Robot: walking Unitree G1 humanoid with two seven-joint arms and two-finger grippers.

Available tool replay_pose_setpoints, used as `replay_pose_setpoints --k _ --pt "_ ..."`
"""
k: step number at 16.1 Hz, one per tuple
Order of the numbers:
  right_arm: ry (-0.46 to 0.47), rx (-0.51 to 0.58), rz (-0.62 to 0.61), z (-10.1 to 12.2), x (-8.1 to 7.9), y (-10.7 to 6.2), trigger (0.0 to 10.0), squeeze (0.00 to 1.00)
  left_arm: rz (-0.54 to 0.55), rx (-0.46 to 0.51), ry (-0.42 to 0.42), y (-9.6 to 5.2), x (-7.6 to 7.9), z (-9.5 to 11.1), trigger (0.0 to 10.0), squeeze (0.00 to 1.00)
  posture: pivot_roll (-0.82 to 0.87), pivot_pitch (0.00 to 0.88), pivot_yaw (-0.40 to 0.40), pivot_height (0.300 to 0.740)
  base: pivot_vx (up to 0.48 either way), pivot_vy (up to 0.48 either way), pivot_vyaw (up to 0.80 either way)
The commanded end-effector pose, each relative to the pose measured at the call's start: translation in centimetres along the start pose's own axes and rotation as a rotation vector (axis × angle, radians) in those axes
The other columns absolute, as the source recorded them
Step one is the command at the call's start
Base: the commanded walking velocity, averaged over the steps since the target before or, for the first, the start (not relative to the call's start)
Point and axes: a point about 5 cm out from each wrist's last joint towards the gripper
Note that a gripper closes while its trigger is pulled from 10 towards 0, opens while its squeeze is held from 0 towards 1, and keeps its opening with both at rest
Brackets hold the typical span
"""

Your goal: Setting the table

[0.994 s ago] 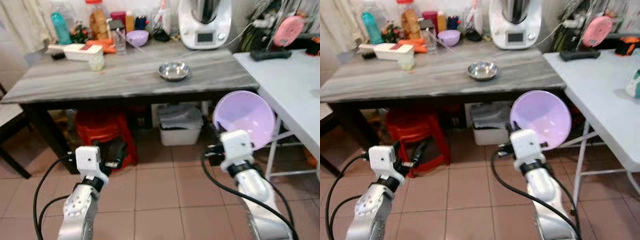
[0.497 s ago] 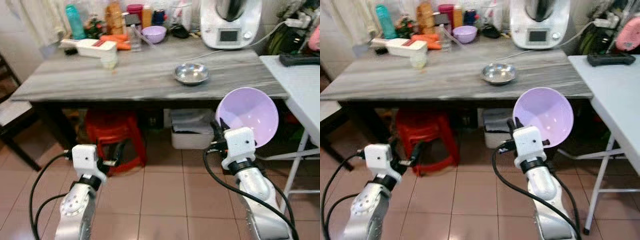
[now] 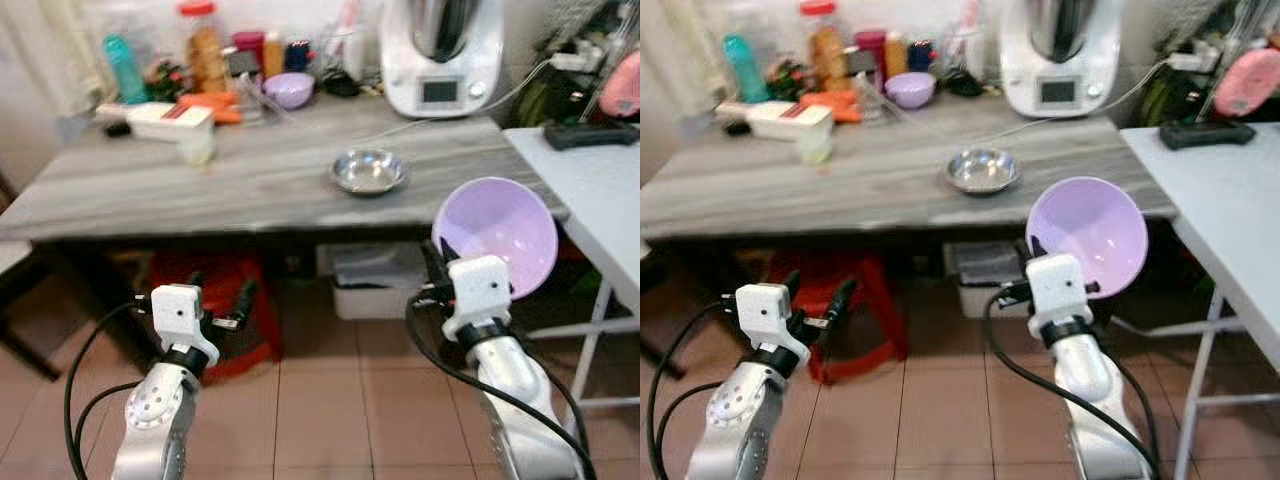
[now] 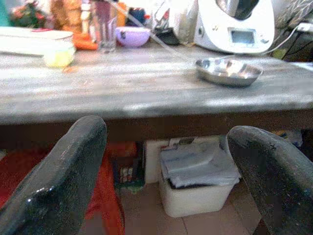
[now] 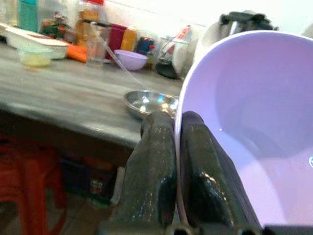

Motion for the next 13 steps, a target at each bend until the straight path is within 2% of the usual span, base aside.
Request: replay_pose_setpoints --k 1,3,13 --pt "-0.011 0.022 -0.017 0.52 0.53 0.24 10.0 0.0 -0.013 -0.009 -0.006 0.12 0.44 -0.17 10.0 0.0 -0.09 0.0 0.052 0.74 0.364 0.0 0.77" --pt "-0.009 0.024 -0.019 0.6 0.55 0.31 10.0 0.0 -0.02 -0.007 -0.008 0.27 0.57 -0.12 10.0 0.0 -0.09 0.0 0.053 0.74 0.368 0.0 0.64" --pt "-0.006 0.024 -0.021 0.58 0.56 0.7 10.0 0.0 -0.048 -0.011 -0.016 0.65 1.04 -0.23 10.0 0.0 -0.1 0.0 0.049 0.74 0.37 0.0 0.0"
Point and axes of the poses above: a point about 5 cm out from each wrist's last joint towards the gripper, its own y axis pointing out of the wrist towards the gripper, its own z axis along the axis of the wrist's last joint, x = y × z, and after that the axes turned 6 degrees about -y, right-handed
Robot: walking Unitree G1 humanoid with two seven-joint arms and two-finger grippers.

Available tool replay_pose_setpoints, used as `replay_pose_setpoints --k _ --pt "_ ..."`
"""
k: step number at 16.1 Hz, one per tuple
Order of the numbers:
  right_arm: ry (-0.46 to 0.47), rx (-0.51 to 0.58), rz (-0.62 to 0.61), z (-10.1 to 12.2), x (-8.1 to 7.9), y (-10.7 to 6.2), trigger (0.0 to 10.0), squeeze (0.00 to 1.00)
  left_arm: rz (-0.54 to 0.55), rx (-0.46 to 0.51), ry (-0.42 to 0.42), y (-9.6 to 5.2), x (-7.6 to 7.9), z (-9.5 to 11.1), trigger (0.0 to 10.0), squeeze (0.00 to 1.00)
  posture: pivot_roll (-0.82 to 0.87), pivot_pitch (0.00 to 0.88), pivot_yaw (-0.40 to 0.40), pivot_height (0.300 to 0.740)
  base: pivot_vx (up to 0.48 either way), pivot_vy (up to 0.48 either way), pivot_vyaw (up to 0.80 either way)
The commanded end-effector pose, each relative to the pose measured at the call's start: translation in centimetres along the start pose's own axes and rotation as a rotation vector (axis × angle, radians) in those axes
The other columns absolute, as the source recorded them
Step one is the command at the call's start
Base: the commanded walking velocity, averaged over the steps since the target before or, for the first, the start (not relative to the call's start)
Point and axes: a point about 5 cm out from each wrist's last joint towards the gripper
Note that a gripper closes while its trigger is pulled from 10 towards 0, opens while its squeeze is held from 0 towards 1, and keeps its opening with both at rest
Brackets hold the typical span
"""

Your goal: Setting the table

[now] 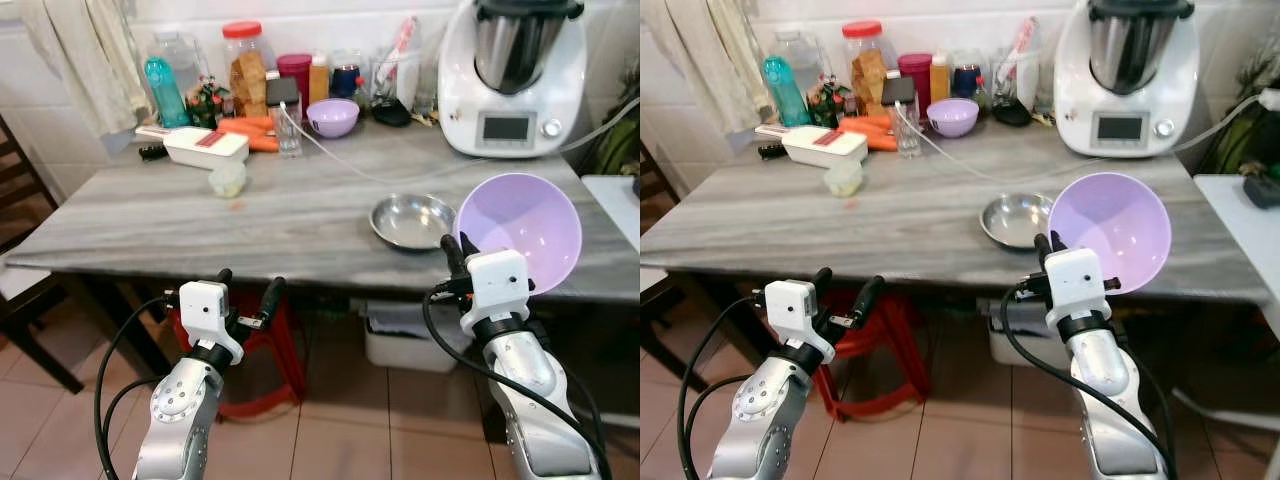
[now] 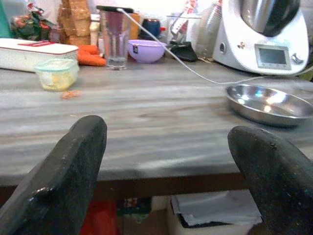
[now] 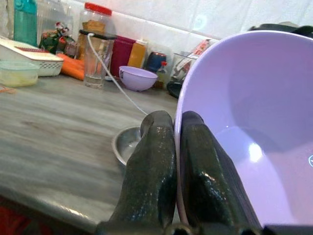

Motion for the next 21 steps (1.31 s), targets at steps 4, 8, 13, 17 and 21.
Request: replay_pose_setpoints --k 4,8,13,17,21 --pt "0.009 0.033 0.013 0.7 -0.5 0.5 10.0 0.0 0.01 0.002 0.018 0.0 -0.6 0.3 10.0 0.0 -0.09 0.0 0.047 0.74 0.372 0.0 0.0" --pt "0.007 0.034 0.018 0.7 -0.5 0.7 10.0 0.0 0.005 0.001 0.017 0.1 -0.5 0.3 10.0 0.0 -0.09 0.0 0.044 0.74 0.373 0.0 0.0" --pt "-0.004 0.048 0.055 0.9 -1.0 1.0 10.0 0.0 0.013 0.001 0.027 0.2 -0.6 0.3 10.0 0.0 -0.09 0.0 0.042 0.74 0.369 0.0 0.0" --pt "-0.058 0.084 0.147 1.4 -2.4 0.8 10.0 0.0 0.023 0.0 0.027 -0.2 -0.8 0.2 10.0 0.0 -0.09 0.0 0.037 0.74 0.243 0.0 0.0" --pt "-0.034 0.064 0.213 1.1 -3.3 1.0 10.0 0.0 -0.094 -0.008 -0.01 -1.1 -0.2 0.3 10.0 0.0 -0.08 0.0 0.032 0.74 0.0 0.0 0.0"
Point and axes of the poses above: a point about 5 cm out from each wrist's last joint towards the gripper, its own y axis pointing out of the wrist towards the gripper, its own z axis along the axis of the wrist's last joint, x = y × z, and after that the axes turned 6 degrees about -y, right-handed
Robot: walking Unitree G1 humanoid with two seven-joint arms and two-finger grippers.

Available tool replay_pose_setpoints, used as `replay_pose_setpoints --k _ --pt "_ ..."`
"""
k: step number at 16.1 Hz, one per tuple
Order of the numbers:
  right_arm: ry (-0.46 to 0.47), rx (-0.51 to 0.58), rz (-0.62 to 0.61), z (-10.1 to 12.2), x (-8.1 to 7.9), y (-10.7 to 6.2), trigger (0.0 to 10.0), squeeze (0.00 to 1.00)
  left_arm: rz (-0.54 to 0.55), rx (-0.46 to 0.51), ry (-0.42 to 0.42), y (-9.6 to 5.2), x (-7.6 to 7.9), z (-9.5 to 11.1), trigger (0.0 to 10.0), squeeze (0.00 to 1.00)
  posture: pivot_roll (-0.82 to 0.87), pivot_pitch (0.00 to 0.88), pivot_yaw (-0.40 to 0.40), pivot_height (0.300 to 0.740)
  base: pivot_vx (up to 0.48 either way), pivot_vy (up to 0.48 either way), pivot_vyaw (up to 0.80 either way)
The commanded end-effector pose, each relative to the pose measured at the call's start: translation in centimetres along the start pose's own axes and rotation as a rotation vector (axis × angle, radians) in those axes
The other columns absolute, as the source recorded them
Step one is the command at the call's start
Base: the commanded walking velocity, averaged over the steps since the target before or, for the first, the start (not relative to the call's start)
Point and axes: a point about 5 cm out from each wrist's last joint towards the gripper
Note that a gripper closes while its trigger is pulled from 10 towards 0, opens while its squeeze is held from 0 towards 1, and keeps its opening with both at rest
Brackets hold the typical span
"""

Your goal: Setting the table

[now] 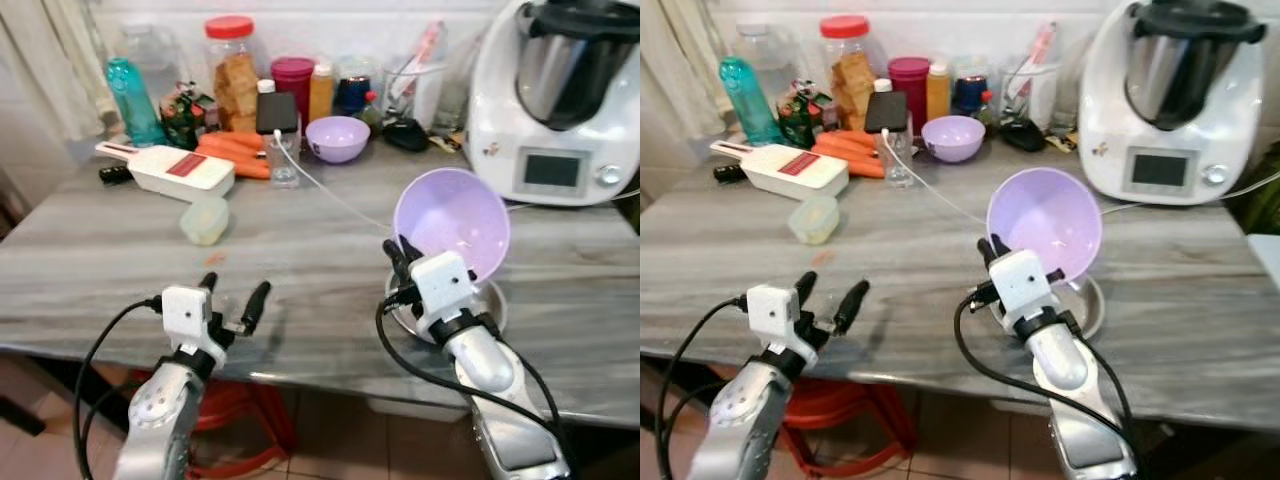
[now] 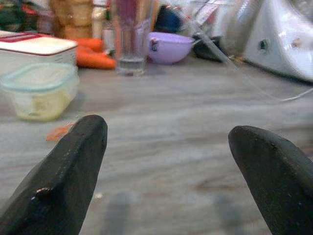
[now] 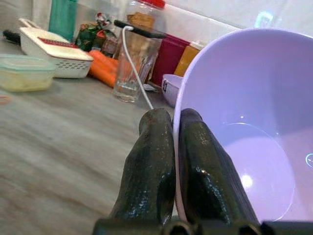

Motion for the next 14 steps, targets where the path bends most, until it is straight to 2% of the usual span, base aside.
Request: replay_pose_setpoints --k 1,3,5,8,11,14 --pt "0.005 -0.007 0.038 -0.1 -0.4 0.4 10.0 0.0 -0.105 -0.025 -0.023 -0.3 1.0 0.0 10.0 0.0 -0.08 0.0 0.032 0.74 0.0 0.0 0.0" --pt "0.013 0.008 0.108 0.2 -1.1 1.1 10.0 0.0 -0.175 -0.06 -0.037 -1.2 1.2 -0.3 10.0 0.0 -0.07 0.0 0.029 0.74 0.0 0.0 0.0" --pt "0.034 0.012 0.207 0.4 -1.9 2.6 10.0 0.0 -0.254 -0.084 -0.028 -2.1 1.5 -0.1 10.0 0.0 -0.06 0.0 0.029 0.74 0.0 0.0 0.0" --pt "0.081 -0.026 0.3 -0.2 -3.1 4.0 10.0 0.0 -0.287 -0.104 -0.015 -2.2 1.6 0.0 10.0 0.0 -0.06 0.0 0.026 0.74 0.0 0.0 0.0" --pt "0.109 -0.077 0.42 -0.9 -5.2 4.1 10.0 0.0 -0.29 -0.107 -0.017 -2.3 1.6 0.2 10.0 0.0 -0.04 0.0 0.021 0.74 0.0 0.0 0.0" --pt "0.113 -0.092 0.444 -1.3 -5.6 3.6 10.0 0.0 -0.303 -0.112 -0.022 -2.4 1.7 0.1 10.0 0.0 -0.05 0.0 0.022 0.74 0.0 0.0 0.0"
Point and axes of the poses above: a point about 5 cm out from each wrist's last joint towards the gripper, its own y axis pointing out of the wrist towards the gripper, its own z axis along the axis of the wrist's last joint, x = y × z, and after that the axes turned 6 degrees about -y, right-handed
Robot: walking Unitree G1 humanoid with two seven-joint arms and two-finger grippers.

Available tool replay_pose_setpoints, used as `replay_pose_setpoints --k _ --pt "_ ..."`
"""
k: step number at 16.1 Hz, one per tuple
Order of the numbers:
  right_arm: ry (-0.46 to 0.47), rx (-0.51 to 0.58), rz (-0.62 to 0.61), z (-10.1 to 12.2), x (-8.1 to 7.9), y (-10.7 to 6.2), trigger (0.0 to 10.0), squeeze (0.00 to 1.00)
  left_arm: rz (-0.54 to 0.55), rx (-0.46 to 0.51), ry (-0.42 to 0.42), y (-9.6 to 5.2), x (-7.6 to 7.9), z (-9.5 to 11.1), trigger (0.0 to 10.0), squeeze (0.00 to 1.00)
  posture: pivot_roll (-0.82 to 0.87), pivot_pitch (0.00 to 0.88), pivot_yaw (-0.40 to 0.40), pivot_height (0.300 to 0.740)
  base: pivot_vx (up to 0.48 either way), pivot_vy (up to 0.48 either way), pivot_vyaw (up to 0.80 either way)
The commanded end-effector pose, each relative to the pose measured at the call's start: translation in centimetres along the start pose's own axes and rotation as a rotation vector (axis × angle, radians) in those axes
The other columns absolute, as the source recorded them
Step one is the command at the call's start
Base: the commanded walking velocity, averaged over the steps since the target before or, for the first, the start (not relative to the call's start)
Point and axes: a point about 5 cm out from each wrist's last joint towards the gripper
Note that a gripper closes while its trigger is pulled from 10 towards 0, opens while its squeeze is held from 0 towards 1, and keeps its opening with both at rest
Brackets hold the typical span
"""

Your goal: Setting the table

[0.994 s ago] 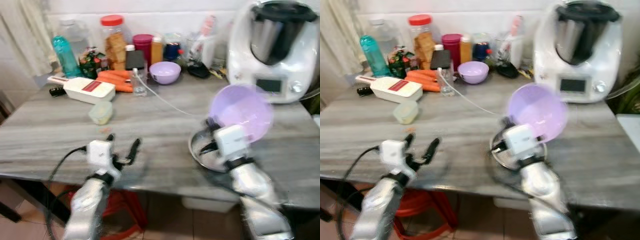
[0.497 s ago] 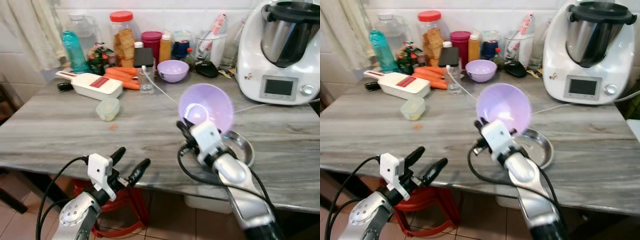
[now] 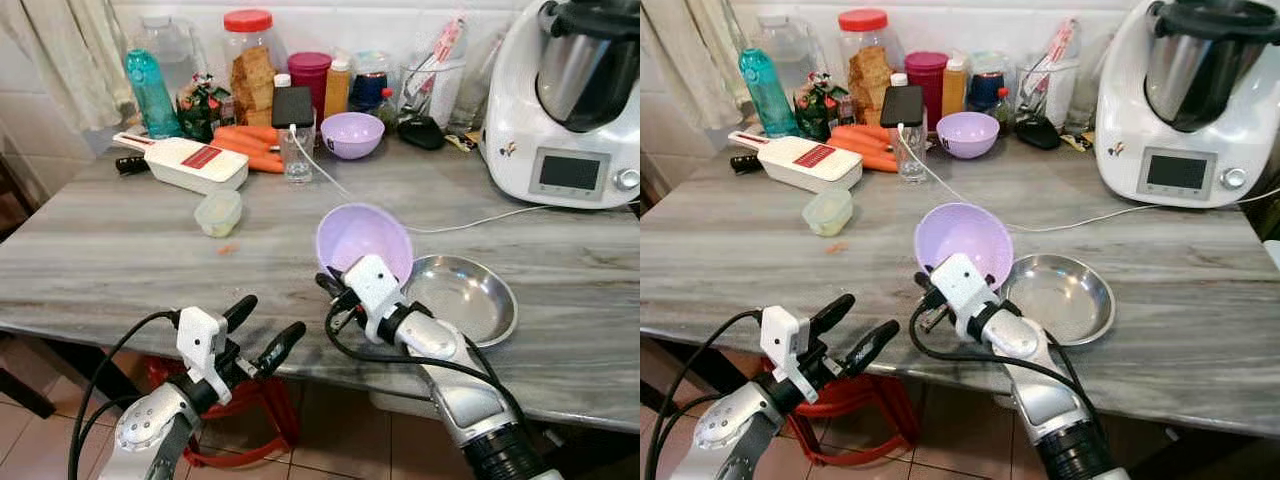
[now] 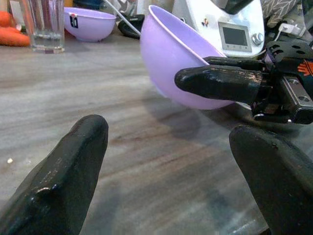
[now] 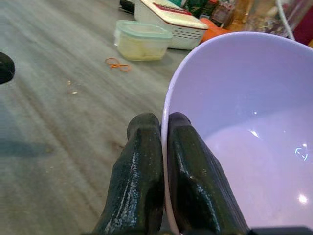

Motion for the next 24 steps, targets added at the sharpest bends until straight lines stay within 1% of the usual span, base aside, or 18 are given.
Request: replay_pose_setpoints --k 1,3,4,5,8,13,18,19,20,22,23,24 --pt "0.006 -0.002 0.016 -0.1 -0.1 0.0 10.0 0.0 -0.031 -0.003 0.001 0.1 0.3 0.3 10.0 0.0 -0.05 0.0 0.022 0.74 0.0 0.0 0.0" --pt "0.006 -0.007 0.023 -0.2 0.0 0.0 10.0 0.0 -0.058 -0.015 -0.003 0.1 0.4 0.2 10.0 0.0 -0.05 0.0 0.026 0.74 0.0 0.0 0.0" --pt "0.008 -0.013 0.023 -0.2 0.1 -0.1 10.0 0.94 -0.083 -0.027 -0.013 0.1 0.6 0.1 10.0 0.0 -0.06 0.0 0.03 0.74 0.0 0.0 0.0" --pt "0.013 -0.017 0.013 -0.2 0.2 -0.1 10.0 1.0 -0.099 -0.036 -0.013 0.0 0.6 0.0 10.0 0.0 -0.06 0.0 0.031 0.74 0.0 0.0 0.0" --pt "0.028 -0.02 0.013 0.0 0.3 -0.3 10.0 1.0 -0.118 -0.053 -0.006 0.0 0.6 -0.1 10.0 0.0 -0.06 0.0 0.031 0.74 0.0 0.0 0.0" --pt "0.024 -0.021 0.012 0.3 0.7 -0.5 10.0 1.0 -0.117 -0.064 -0.008 -0.2 0.3 -0.5 10.0 0.0 -0.06 0.0 0.032 0.74 0.0 0.0 0.0" --pt "0.039 0.058 -0.073 2.4 2.2 -0.6 10.0 1.0 -0.12 -0.069 -0.004 -0.4 0.3 -0.6 10.0 0.0 -0.07 0.0 0.036 0.74 0.0 0.0 0.0" --pt "0.043 0.08 -0.096 3.0 2.6 -0.7 10.0 1.0 -0.122 -0.068 -0.002 -0.4 0.3 -0.5 10.0 0.0 -0.07 0.0 0.036 0.74 0.0 0.0 0.0" --pt "0.022 0.104 -0.152 3.7 3.4 -1.1 10.0 1.0 -0.125 -0.067 0.002 -0.3 0.3 -0.4 10.0 0.0 -0.07 0.0 0.036 0.74 0.0 0.0 0.0" --pt "0.008 0.115 -0.228 3.9 4.4 -1.7 10.0 1.0 -0.124 -0.061 0.005 -0.3 0.4 -0.2 10.0 0.0 -0.07 0.0 0.036 0.74 0.0 0.0 0.0" --pt "-0.005 0.107 -0.281 3.8 5.1 -2.3 10.0 1.0 -0.124 -0.057 0.006 -0.2 0.4 -0.1 10.0 0.0 -0.07 0.0 0.035 0.74 0.0 0.0 0.0" --pt "-0.036 0.085 -0.384 3.7 6.3 -3.3 10.0 1.0 -0.126 -0.053 0.007 -0.2 0.5 0.0 10.0 0.0 -0.07 0.0 0.034 0.74 0.0 0.0 0.0"
Point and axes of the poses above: a point about 5 cm out from each wrist's last joint towards the gripper, its own y axis pointing out of the wrist towards the gripper, its own z axis along the axis of the wrist's last joint, x = y × z, and after that the axes turned 6 degrees about -y, right-handed
